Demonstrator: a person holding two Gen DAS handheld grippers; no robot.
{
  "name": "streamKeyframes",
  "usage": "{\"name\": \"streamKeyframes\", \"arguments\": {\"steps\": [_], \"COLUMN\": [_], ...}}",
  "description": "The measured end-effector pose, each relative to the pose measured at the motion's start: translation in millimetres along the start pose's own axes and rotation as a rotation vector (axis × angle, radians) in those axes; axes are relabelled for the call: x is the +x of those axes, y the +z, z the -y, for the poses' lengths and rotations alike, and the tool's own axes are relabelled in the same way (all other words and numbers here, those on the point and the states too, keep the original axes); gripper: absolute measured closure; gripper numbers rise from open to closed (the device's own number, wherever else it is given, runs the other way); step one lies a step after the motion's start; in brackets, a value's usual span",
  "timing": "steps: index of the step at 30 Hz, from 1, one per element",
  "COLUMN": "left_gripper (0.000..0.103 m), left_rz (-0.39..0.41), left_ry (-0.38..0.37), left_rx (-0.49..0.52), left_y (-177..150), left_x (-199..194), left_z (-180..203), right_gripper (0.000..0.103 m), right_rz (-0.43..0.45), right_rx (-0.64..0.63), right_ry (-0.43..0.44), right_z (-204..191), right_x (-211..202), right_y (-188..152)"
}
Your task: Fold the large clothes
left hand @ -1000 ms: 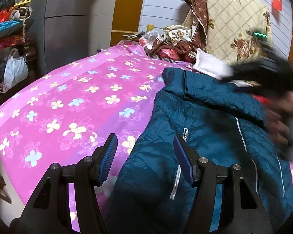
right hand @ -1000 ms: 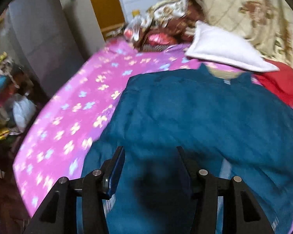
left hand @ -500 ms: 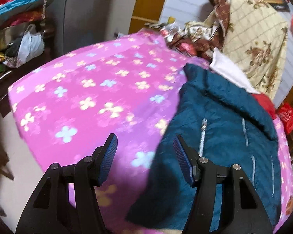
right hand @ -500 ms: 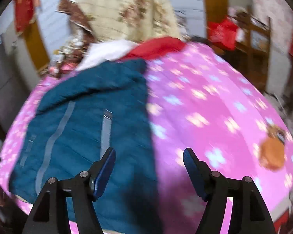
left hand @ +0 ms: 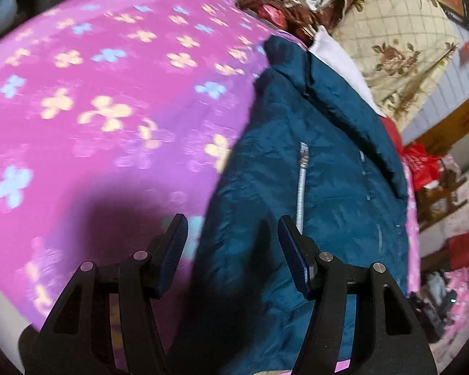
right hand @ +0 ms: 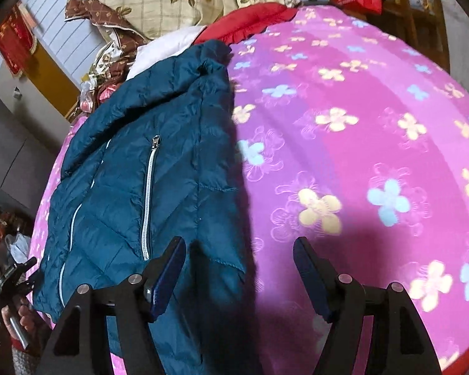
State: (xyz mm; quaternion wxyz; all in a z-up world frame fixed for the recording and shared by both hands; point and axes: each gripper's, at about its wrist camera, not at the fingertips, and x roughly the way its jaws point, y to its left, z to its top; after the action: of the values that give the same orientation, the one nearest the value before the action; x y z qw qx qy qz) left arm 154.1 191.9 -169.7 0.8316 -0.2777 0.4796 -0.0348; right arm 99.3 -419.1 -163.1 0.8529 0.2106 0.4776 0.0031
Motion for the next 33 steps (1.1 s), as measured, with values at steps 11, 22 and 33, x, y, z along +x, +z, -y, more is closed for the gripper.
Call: {"name": "streamKeyframes", "arguments": {"steps": [11,22,33], "left_gripper": [0.043,0.040,0.033], "left_rz": [-0.089,-0.118,-0.098], "left_ry": [-0.176,-0.339,-0.311], "left_rx": [-0.048,-0.142,-0.126], "left_y": [2.5,-41.5,-51.7], "left_x": [18.5,-9.5,-8.8], "left_z": [-3.9,-20.8,-2.7], "right_gripper": [0.034,0.034,0.034], "right_rz": [-0.037,-0.102,-0.139], "right_rx": [0.029,0.068,0.064], "right_ry": [0.095,0.289,0.437], "right_z": [-9.1,-11.5,-29.9], "right_x": [21.8,8.6,10.6], "right_y": [8.2,-28.8,-59.8]}}
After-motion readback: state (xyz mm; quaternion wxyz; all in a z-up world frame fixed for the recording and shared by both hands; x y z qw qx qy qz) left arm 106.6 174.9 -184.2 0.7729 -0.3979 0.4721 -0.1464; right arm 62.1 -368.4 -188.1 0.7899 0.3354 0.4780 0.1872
